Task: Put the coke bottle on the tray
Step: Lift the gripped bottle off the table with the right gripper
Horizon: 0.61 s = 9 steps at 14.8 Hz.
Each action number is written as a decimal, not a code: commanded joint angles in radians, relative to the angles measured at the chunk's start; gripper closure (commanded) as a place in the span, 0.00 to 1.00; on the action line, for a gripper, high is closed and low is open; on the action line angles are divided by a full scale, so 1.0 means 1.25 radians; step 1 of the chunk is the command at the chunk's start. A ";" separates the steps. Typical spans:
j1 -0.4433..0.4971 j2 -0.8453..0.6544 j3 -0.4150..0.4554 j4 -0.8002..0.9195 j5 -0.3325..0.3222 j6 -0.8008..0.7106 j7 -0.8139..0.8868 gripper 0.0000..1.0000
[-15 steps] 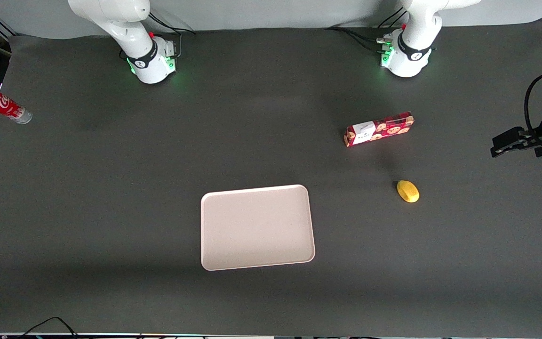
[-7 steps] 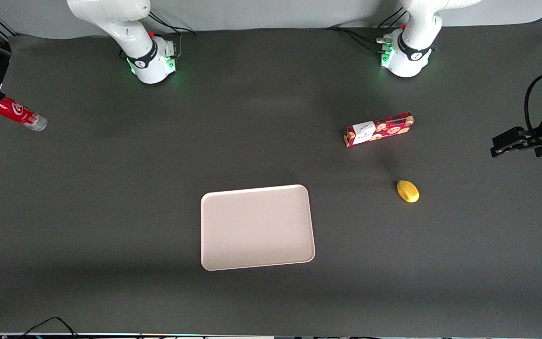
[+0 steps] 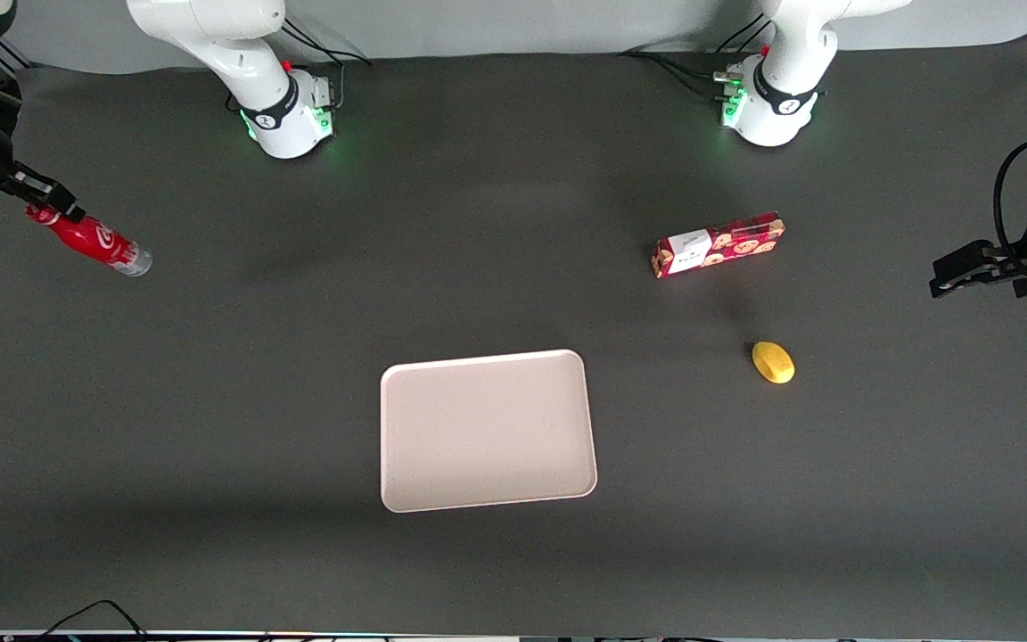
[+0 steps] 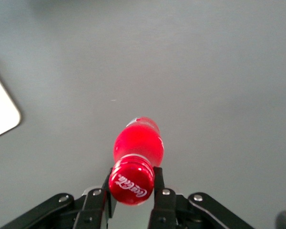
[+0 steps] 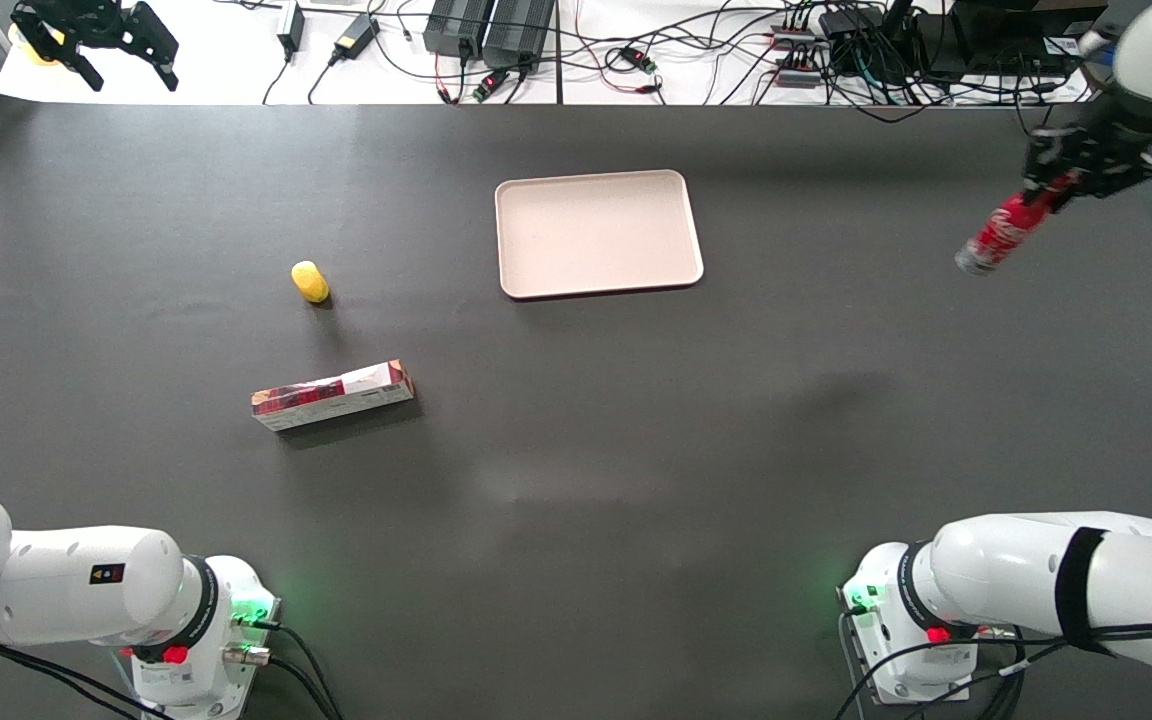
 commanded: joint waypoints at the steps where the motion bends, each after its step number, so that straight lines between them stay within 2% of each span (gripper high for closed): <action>1: -0.002 0.093 0.072 0.067 0.098 0.043 0.102 1.00; 5: -0.002 0.170 0.160 0.087 0.152 0.144 0.254 1.00; 9: -0.002 0.258 0.258 0.097 0.152 0.280 0.438 1.00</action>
